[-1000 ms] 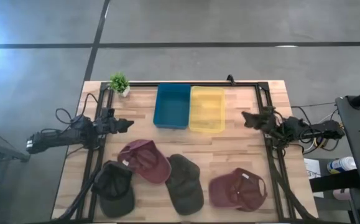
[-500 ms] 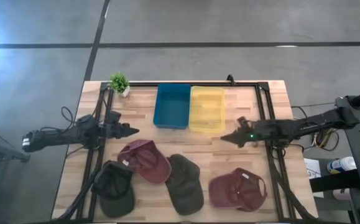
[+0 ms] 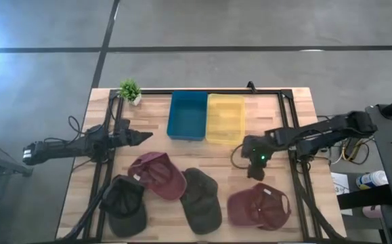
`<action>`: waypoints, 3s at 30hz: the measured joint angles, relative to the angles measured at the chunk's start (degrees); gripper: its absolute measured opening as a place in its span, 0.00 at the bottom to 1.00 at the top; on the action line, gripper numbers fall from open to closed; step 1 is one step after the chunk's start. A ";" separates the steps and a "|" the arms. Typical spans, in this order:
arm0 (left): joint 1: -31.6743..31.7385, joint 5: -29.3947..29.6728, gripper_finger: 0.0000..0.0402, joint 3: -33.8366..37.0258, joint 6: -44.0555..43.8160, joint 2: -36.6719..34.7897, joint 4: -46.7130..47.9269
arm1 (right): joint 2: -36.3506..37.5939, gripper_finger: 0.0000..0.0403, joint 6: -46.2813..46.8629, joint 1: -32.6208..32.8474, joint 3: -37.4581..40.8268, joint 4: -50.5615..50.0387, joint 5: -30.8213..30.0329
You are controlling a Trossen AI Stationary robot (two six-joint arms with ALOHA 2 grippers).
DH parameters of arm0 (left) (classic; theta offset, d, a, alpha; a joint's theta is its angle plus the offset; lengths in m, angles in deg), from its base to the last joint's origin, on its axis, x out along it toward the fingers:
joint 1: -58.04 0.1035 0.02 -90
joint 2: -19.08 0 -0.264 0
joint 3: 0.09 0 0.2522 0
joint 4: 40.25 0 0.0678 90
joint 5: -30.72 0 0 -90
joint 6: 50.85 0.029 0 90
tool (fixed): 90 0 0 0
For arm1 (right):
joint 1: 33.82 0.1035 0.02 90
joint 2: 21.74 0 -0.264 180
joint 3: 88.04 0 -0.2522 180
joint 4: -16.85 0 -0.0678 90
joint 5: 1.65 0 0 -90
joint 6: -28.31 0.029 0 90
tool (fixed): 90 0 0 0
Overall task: Pick & Place hat
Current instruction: Put the bottom red cap into the blue bin
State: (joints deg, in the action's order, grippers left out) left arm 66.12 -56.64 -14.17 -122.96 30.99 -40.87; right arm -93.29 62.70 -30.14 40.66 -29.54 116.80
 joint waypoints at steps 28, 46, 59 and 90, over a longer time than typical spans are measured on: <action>-0.68 -19.75 0.34 -0.54 0.92 3.83 2.83 | -30.23 0.48 -11.26 13.67 -26.07 -12.04 1.23; -8.23 -21.46 0.34 -17.26 19.74 29.00 2.28 | -29.29 0.48 -2.20 17.36 -31.45 -19.45 -12.14; -14.94 -23.53 0.34 -27.28 22.43 49.20 2.51 | -29.83 0.48 -8.00 19.78 -25.91 -14.71 -10.54; -16.88 -14.48 0.34 -33.78 21.48 52.48 3.90 | -15.50 0.03 1.15 12.36 -16.70 -1.07 -12.97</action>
State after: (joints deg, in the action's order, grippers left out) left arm 49.24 -71.11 -47.95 -101.48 83.48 -36.97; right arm -108.79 63.84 -17.78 23.96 -30.60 103.83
